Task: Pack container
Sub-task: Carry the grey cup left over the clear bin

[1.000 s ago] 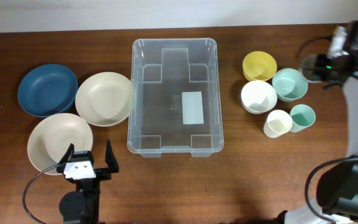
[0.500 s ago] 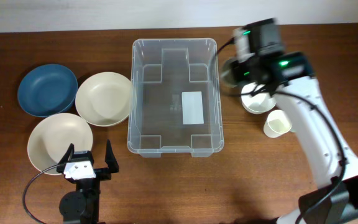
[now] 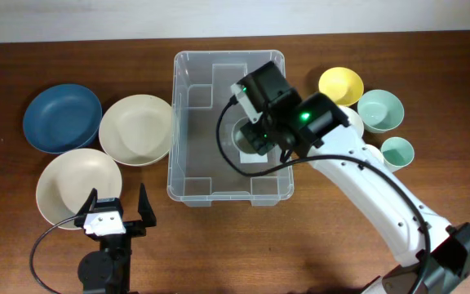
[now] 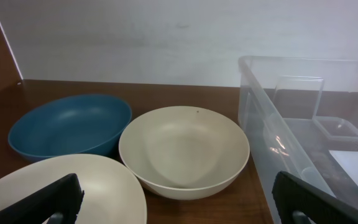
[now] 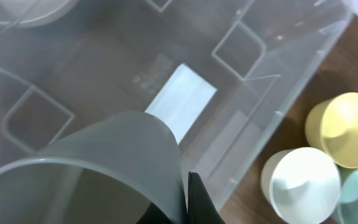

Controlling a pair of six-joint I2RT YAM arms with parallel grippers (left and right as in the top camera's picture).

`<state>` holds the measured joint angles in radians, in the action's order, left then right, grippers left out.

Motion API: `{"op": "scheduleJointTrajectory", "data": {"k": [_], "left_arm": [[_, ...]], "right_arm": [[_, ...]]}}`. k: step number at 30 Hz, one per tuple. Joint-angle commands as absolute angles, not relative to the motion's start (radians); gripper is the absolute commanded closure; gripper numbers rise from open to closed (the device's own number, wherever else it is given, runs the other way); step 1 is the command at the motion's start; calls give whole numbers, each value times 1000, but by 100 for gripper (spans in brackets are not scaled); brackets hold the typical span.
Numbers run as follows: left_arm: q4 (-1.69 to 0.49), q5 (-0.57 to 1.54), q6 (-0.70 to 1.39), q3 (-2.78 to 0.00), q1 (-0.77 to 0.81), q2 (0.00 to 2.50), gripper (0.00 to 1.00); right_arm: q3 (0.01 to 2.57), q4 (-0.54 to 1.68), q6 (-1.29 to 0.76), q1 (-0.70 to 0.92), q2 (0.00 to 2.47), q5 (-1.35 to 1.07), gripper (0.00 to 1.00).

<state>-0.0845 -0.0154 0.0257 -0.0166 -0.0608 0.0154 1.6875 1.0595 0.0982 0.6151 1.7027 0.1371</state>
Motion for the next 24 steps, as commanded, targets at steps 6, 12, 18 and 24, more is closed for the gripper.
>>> {"op": "scheduleJointTrajectory", "data": {"k": [6,12,18,24], "left_arm": [[-83,-22,13,-9,-55,7,0],[-83,-23,13,-9,-55,7,0],[-83,-22,13,-9,-55,7,0],[-83,-22,13,-9,-55,7,0]], "right_arm": [[1676,1124,32,643,1737,120,96],[1662,1190,16,643,1746,106,96],[1576,1186,-2,643,1746,98,96],[1504,1144,-2,643,1746,98,96]]}}
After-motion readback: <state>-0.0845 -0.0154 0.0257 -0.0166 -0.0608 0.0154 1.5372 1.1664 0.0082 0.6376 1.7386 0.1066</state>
